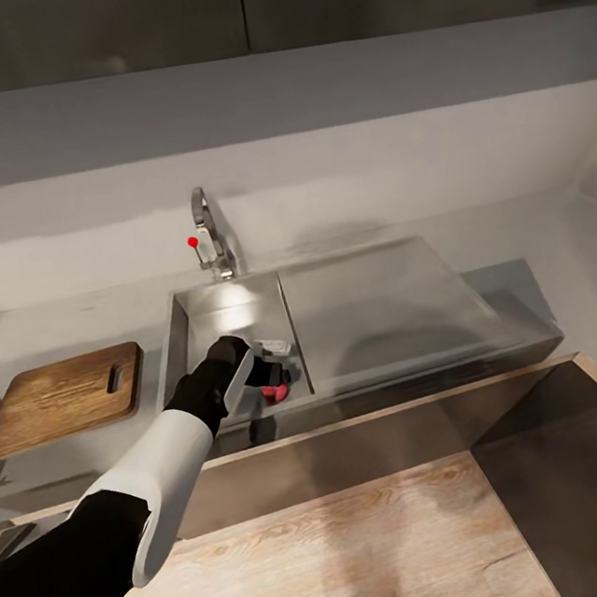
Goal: In the kitchen, take the Vidalia onion out of the sink, dice it on the chopping board with the paring knife, put the diced onion into the bowl on the countertop, then place both the paring knife and the chopping board into the sink.
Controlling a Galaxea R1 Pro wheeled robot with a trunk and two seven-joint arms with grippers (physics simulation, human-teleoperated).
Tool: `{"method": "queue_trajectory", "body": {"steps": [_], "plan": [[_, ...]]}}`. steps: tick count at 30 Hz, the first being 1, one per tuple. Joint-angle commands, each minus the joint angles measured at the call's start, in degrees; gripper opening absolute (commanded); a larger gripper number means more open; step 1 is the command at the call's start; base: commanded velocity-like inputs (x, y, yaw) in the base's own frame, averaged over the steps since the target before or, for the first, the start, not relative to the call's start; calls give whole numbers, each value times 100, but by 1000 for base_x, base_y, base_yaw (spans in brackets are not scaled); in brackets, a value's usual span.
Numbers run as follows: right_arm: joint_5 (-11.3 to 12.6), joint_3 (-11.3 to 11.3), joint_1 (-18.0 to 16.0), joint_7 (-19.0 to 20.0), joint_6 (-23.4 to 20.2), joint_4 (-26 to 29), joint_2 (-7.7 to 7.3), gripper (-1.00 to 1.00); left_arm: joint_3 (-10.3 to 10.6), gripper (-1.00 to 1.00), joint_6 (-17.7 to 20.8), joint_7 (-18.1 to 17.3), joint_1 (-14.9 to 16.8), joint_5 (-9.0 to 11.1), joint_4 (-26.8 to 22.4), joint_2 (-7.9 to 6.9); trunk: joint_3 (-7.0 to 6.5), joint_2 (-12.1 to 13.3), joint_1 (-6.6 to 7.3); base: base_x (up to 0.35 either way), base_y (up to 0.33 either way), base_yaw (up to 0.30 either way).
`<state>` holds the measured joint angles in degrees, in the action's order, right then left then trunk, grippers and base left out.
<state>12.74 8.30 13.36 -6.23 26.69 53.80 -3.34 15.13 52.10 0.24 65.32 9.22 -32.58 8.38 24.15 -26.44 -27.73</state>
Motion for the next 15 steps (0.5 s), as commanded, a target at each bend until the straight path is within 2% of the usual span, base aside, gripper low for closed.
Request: {"method": "queue_trajectory", "body": {"steps": [1, 15], "plan": [[24, 31, 0, -45, 12, 8, -9, 100, 19, 100, 21, 3, 2, 19, -5, -3, 17, -9, -3, 2, 0, 0], [27, 31, 0, -45, 12, 8, -9, 100, 29, 100, 20, 3, -1, 19, -10, -3, 147, -9, -3, 0, 0, 0]]}}
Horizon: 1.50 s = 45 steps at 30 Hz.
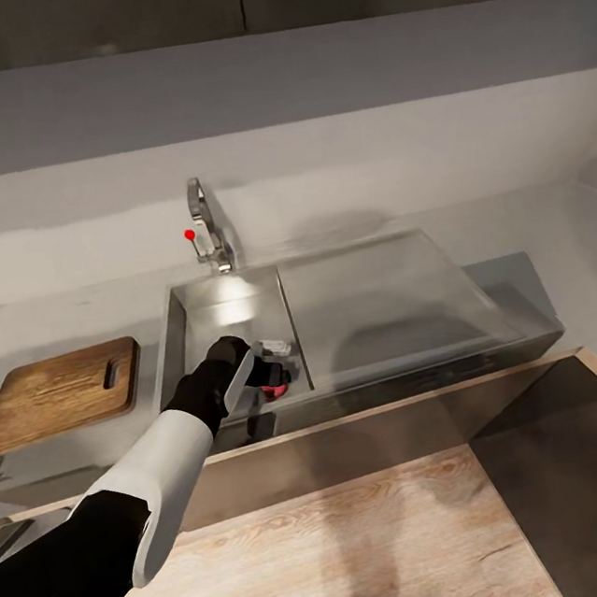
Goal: In the kitchen, take the Vidalia onion out of the sink, dice it on the chopping board with the paring knife, put the diced onion into the bowl on the countertop, then place both the paring knife and the chopping board into the sink.
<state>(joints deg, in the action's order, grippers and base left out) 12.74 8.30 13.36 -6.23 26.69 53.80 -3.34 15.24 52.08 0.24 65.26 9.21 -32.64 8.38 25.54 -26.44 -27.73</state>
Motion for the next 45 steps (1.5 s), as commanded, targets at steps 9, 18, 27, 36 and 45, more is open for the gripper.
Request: {"method": "queue_trajectory", "body": {"steps": [9, 18, 27, 36, 45], "plan": [[27, 31, 0, -45, 12, 12, -9, 100, 21, 100, 24, 3, 4, 19, -1, -3, 70, -9, -3, 0, 0, 0], [27, 31, 0, -45, 3, 11, -17, 100, 19, 100, 30, 5, 4, 19, 0, -7, 73, -9, -3, 0, 0, 0], [26, 29, 0, -45, 4, 10, -17, 100, 19, -100, 29, 7, 4, 19, -4, -11, 73, -9, -3, 0, 0, 0], [27, 31, 0, -45, 12, 11, -12, 100, 16, -100, 30, 6, 4, 19, 3, -20, 44, -9, -3, 0, 0, 0], [27, 31, 0, -45, 12, 14, -13, 100, 15, -100, 29, 3, 4, 19, -8, -21, -37, -9, -3, 0, 0, 0]]}}
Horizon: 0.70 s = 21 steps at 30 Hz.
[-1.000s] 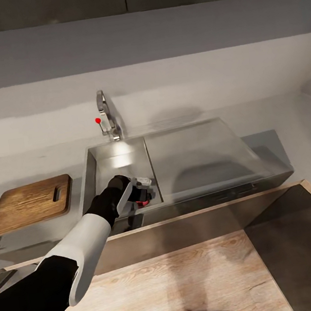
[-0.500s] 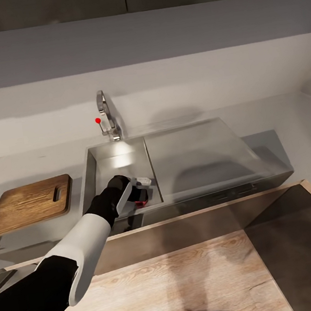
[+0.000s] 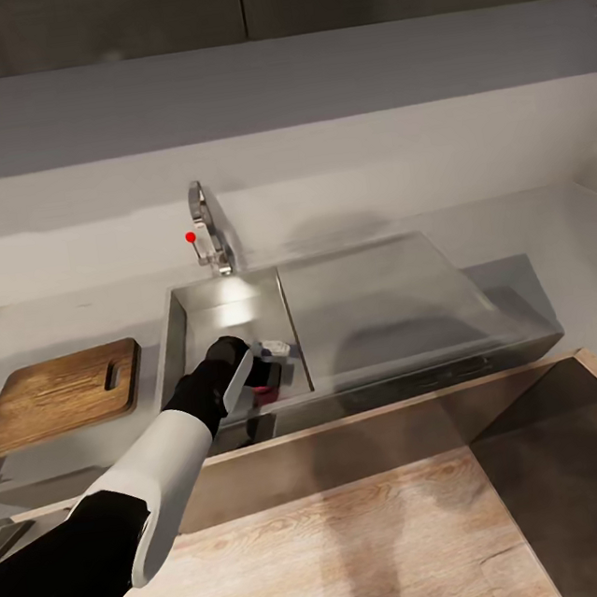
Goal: In the kitchen, take the Vidalia onion out of the sink, dice it on the chopping board with the paring knife, put the diced onion into the bowl on the countertop, then place both the paring knife and the chopping board into the sink.
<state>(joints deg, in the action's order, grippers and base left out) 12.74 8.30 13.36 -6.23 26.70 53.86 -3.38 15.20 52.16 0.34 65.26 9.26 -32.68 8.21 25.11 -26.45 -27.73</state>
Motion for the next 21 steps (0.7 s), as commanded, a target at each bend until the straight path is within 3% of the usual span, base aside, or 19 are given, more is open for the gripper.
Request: {"method": "queue_trajectory", "body": {"steps": [1, 13, 21], "plan": [[27, 31, 0, -45, 11, 5, -7, 100, 19, -100, 22, -7, 4, 13, -14, -3, -2, -8, -3, 0, 0, 0], [26, 31, 0, -45, 11, 2, -7, 100, 11, -100, 64, 11, 4, 2, -708, -25, -112, -8, -3, 0, 0, 0], [20, 31, 0, -45, 11, 1, -8, 100, 2, -100, 151, 19, -4, 18, -1607, -234, -185, -8, -3, 0, 0, 0]]}}
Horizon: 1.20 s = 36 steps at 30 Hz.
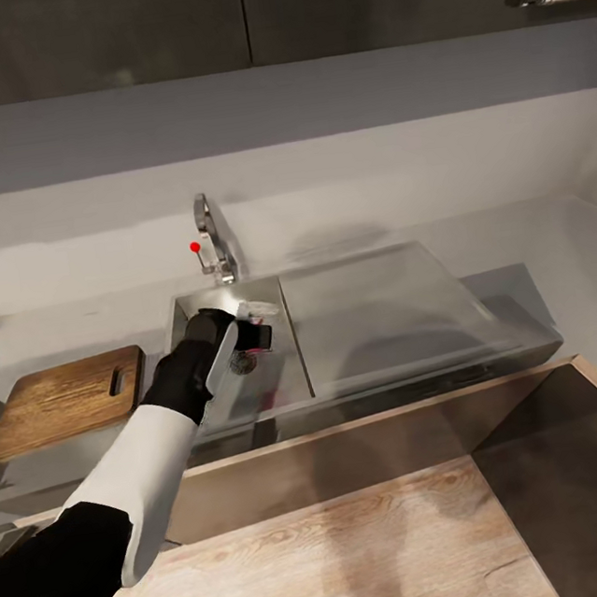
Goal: In the kitchen, take the Vidalia onion out of the sink, dice it on the chopping board with the paring knife, put the diced onion into the bowl on the countertop, then place both the paring knife and the chopping board into the sink.
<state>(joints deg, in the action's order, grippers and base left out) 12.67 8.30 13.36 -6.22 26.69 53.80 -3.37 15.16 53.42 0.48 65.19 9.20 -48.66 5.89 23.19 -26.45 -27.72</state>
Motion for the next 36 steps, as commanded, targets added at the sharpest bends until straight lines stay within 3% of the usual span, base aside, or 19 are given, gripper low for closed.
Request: {"method": "queue_trajectory", "body": {"steps": [1, 5, 10, 16, 21, 36], "plan": [[26, 31, 0, -45, 12, 8, -11, 100, 4, -100, 75, 4, -28, 26, -166, -33, -2, -8, -4, 0, 0, 0], [25, 31, 0, -45, 12, 8, -11, 100, 1, -100, 339, 4, -490, 30, -1061, -76, -38, -8, -4, 0, 0, 0], [25, 31, 0, -45, 12, 8, -10, 100, -3, -100, 414, 4, -1470, 17, -2556, -125, -84, -8, -4, 0, 0, 0], [25, 31, 0, -45, 12, 8, -9, 100, -12, -100, 430, 0, -1830, 31, -3341, -368, -139, -8, -4, 0, 10, 0], [25, 31, 0, -45, 12, 8, -7, 100, -13, -100, 432, -4, -1950, 37, -3567, -400, -184, -8, -4, 0, 190, 0], [25, 31, 0, -45, 12, 8, -6, 100, -12, -100, 432, -3, -1967, 38, -3598, -400, -319, -8, -4, 0, 307, 113]]}}
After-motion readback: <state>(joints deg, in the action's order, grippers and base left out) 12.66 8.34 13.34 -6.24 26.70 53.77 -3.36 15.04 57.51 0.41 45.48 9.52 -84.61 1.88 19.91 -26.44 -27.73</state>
